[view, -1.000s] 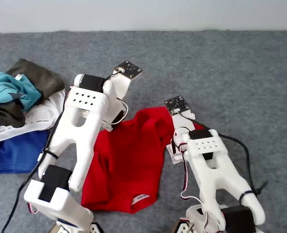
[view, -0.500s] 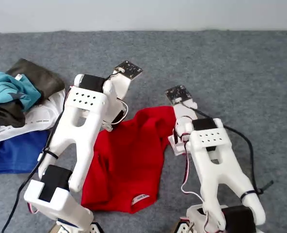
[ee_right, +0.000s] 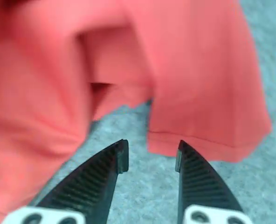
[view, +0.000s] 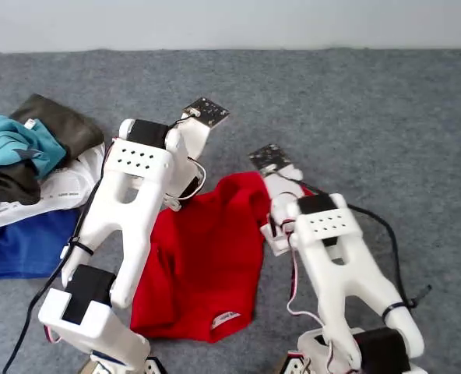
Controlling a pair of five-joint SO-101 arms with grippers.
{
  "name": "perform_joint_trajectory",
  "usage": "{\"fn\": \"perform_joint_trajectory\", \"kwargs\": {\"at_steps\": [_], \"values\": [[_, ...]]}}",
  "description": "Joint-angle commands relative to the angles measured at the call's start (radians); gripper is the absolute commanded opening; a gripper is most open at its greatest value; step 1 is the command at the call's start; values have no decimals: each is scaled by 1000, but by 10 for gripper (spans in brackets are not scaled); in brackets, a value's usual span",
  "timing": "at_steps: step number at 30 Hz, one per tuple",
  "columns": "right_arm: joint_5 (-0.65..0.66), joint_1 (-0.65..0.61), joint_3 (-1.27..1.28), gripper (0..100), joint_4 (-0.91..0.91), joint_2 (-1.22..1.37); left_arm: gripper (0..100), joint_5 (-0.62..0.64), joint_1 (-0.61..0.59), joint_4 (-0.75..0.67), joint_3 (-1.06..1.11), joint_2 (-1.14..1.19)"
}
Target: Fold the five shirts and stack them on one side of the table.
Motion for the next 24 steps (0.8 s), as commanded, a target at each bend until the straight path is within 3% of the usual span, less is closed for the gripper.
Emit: {"fn": "perform_joint_trajectory", "kwargs": {"at_steps": [1, 17, 24], "values": [[8, 21, -2, 180, -16, -4, 14, -14, -9, -5, -2, -46], [8, 2, 112, 179, -163, 5, 14, -14, -6, -11, 45, -46], [6, 38, 104, 177, -292, 211, 14, -14, -6, -11, 45, -46]]}}
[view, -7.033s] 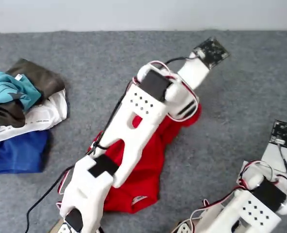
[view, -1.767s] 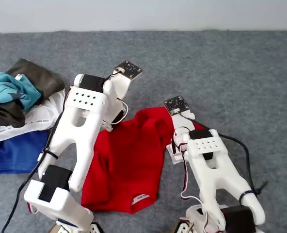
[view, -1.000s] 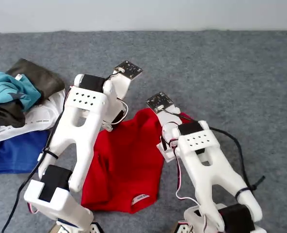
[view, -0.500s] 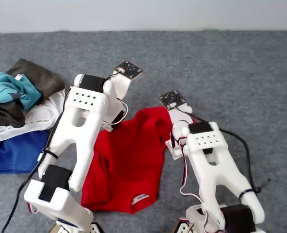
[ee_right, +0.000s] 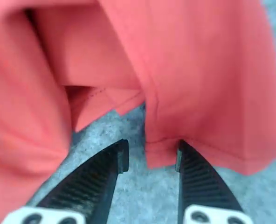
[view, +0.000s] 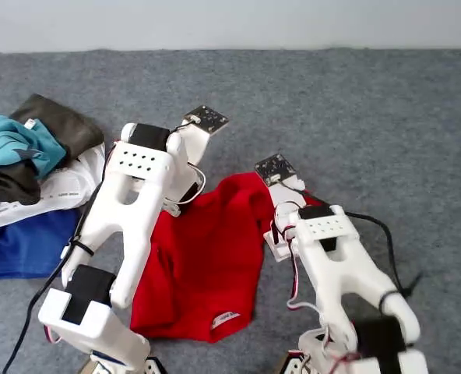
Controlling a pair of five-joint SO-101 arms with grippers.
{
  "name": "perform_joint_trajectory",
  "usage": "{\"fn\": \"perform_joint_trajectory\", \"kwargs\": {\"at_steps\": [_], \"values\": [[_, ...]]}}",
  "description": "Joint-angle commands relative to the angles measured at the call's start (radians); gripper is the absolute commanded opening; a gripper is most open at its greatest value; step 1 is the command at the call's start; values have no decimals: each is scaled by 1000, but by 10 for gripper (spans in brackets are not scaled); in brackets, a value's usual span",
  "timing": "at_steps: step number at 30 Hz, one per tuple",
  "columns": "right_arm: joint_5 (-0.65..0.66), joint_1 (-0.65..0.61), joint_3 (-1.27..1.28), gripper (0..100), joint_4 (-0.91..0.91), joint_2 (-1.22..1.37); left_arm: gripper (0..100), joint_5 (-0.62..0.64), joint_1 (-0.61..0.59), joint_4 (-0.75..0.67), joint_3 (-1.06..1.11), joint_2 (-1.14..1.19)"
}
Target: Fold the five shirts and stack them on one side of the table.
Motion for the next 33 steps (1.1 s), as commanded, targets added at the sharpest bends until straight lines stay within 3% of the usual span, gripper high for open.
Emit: {"fn": "perform_joint_trajectory", "kwargs": {"at_steps": [1, 13, 19, 26, 33], "values": [[6, 45, -23, 177, -61, 93, 14, -14, -6, -8, -4, -46], [9, 82, -74, 173, -27, 108, 14, -14, -8, -8, -4, -46], [8, 84, -75, 2, -35, 108, 14, -14, -6, -8, -4, -46], [8, 88, -91, 17, -22, 108, 14, -14, -6, -8, -4, -46], [6, 188, -302, 9, 214, 107, 14, -14, -5, -8, -7, -55]]}}
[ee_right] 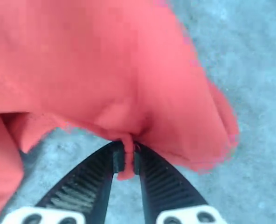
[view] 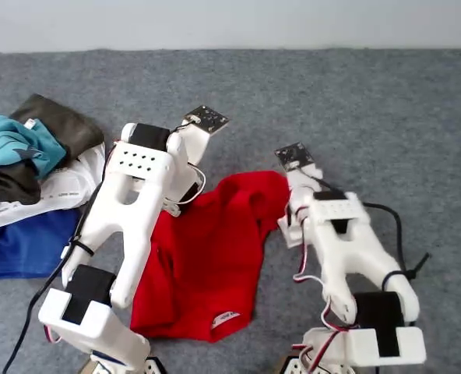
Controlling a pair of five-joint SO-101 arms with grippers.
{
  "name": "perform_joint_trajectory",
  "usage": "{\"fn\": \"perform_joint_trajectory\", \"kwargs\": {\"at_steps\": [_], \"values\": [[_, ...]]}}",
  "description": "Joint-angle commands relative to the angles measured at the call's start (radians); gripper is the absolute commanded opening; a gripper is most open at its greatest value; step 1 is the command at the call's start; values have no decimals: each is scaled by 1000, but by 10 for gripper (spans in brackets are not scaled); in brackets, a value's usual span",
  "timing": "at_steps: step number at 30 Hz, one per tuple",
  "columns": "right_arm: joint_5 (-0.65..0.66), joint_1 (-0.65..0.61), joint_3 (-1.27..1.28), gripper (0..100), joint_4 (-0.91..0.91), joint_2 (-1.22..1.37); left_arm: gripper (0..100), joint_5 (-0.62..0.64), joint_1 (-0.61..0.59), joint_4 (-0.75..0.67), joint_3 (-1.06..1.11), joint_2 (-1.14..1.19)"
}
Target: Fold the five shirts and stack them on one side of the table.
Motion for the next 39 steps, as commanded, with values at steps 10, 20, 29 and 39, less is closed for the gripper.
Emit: {"fn": "perform_joint_trajectory", "kwargs": {"at_steps": [10, 20, 29, 39], "values": [[0, 70, -565, 9, 544, -1, 14, -8, -12, 126, -282, -60], [3, 74, -1188, 9, 862, -1, 14, 175, -141, 123, -665, -184], [3, 77, -1499, 9, 900, -2, 14, 164, -146, 120, -851, -396], [3, 77, -1623, 9, 900, -220, 14, 167, -140, 23, -1112, -443]]}}
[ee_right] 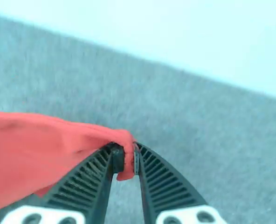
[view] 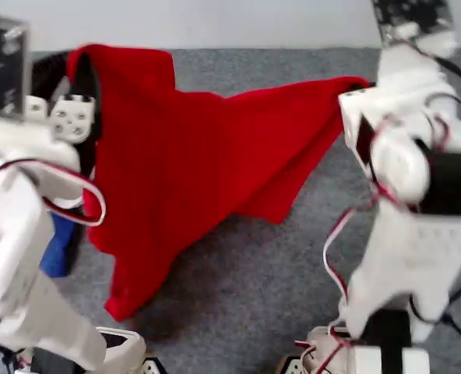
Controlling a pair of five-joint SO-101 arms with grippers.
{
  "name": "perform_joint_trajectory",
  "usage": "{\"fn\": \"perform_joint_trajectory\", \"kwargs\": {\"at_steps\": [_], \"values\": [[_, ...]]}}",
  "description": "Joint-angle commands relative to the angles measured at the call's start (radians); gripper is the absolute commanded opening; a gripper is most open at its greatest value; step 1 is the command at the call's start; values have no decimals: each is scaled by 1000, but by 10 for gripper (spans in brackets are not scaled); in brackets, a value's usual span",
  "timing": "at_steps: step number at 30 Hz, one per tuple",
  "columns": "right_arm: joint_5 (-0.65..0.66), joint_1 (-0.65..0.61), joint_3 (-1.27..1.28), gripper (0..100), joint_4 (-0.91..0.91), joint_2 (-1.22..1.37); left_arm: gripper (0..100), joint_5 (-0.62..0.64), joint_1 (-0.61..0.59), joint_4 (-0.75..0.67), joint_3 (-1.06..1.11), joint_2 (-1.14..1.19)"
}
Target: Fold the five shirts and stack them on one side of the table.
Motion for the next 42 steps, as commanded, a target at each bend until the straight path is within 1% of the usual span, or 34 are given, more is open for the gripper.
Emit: {"fn": "perform_joint_trajectory", "kwargs": {"at_steps": [1, 8, 16, 20, 22, 24, 30, 32, 37, 42], "values": [[5, 12, -35, 9, 38, -131, 14, 12, -5, -52, -114, -20], [5, 13, -35, 9, 38, -305, 14, 9, -5, -54, -318, -20], [5, 15, -34, 9, 38, -397, 14, 9, -5, -58, -533, -21], [5, 15, -34, 9, 38, -430, 14, 9, -5, -132, -618, -21], [5, 15, -34, 9, 38, -443, 14, 9, -5, -172, -625, -21], [5, 24, -34, 9, 38, -452, 15, 9, -5, -181, -625, -21], [5, 216, -34, 9, 38, -467, 15, 9, -5, -180, -624, -18], [5, 255, -34, 9, 38, -481, 15, 9, -5, -173, -624, -11], [5, 269, -29, 9, 42, -504, 15, 9, -5, -129, -539, -17], [5, 269, 106, 9, 42, -512, 15, 9, -5, -127, -490, -18]]}}
